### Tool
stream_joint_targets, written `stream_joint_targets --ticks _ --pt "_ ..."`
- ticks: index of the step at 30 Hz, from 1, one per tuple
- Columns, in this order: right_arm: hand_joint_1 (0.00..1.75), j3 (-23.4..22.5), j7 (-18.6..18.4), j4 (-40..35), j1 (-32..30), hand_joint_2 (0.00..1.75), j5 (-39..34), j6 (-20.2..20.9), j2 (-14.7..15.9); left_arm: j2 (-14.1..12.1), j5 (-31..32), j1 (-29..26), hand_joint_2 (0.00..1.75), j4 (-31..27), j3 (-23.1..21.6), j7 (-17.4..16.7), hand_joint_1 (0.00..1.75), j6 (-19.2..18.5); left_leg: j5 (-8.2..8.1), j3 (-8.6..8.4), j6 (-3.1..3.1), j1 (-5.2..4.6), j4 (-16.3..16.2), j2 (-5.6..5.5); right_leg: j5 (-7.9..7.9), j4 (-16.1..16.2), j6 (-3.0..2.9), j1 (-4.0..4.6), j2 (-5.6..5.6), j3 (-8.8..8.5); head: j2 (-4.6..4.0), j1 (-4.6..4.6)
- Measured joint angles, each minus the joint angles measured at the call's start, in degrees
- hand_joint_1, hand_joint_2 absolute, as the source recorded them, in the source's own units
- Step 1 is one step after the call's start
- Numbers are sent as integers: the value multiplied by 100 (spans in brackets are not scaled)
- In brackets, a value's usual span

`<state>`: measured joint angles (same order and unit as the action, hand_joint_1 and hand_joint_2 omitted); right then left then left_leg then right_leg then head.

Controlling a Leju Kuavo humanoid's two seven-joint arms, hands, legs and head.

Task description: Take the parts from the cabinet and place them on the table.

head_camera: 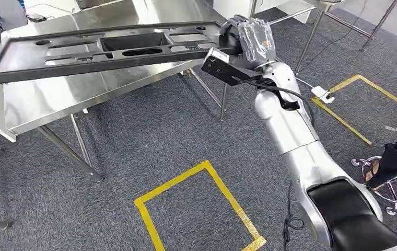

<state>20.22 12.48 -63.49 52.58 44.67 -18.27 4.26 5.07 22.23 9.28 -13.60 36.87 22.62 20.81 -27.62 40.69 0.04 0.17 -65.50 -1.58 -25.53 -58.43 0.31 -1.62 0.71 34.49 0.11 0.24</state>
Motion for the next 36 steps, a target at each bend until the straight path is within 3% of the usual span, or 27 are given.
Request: stream_joint_targets --ticks 2,3,4,5,7,8,9,11,13,19,26,31,36 --pt "175 0 6 13 -1 175 -33 0 2 -11 0 5 175 0 0 0 0 0 -301 425 -61 51 -828 120 -11 -3 -13 14 -37 -2 0 2" --pt "175 2 6 31 -5 175 -37 0 4 -7 -7 0 175 2 0 -2 0 -2 -312 557 -83 74 -1033 140 -15 -3 -15 13 -56 -4 0 0" --pt "175 2 2 48 -3 175 -35 4 9 -7 -9 -2 175 2 0 -2 0 -2 -182 532 -93 95 -922 143 -19 -3 -16 11 -69 -6 0 0" --pt "175 2 -2 55 0 175 -28 11 18 -13 -15 -2 175 2 0 0 0 -2 33 377 -90 106 -583 147 -24 -4 -15 11 -75 -13 0 0" --pt "175 7 -20 59 11 175 0 35 33 -26 -15 0 175 2 0 9 0 -2 503 -188 -41 104 470 190 -52 -3 22 9 -84 -54 0 0" --pt "175 11 -35 61 24 175 20 46 42 -31 -15 10 175 2 0 11 0 -2 385 -316 -20 81 671 228 -61 5 44 26 -90 -59 0 2" --pt "175 13 -48 74 56 175 26 52 81 -31 -15 17 175 0 0 20 0 -2 397 -341 18 45 689 198 -74 1 70 61 -96 -43 0 7" --pt "175 24 -50 83 53 175 26 70 107 -31 -20 14 175 2 0 26 0 -2 386 -343 61 18 680 170 -78 30 136 49 -117 -59 0 4" --pt "175 24 -57 83 69 175 26 72 181 -22 -33 8 175 2 0 44 0 -2 440 -370 18 15 734 158 -92 38 103 115 -131 -80 0 18" --pt "175 22 -70 87 71 175 -103 175 339 -24 -33 0 175 2 0 120 0 -70 432 -366 89 -42 731 102 -71 113 147 82 -189 -131 0 20" --pt "175 -11 -164 83 75 175 -389 717 638 -26 -33 -19 175 2 0 188 0 -146 433 -364 131 -57 731 103 -45 141 191 70 -189 -143 0 20" --pt "175 -13 -234 100 143 175 -588 1318 891 -63 13 -27 175 2 -2 133 0 -155 438 -365 140 -57 730 101 -42 142 228 69 -191 -142 0 20" --pt "175 -39 -55 241 232 175 -713 1453 1143 -83 31 -65 175 2 -2 111 0 -144 441 -364 145 -56 730 103 -41 141 228 72 -191 -144 0 20"
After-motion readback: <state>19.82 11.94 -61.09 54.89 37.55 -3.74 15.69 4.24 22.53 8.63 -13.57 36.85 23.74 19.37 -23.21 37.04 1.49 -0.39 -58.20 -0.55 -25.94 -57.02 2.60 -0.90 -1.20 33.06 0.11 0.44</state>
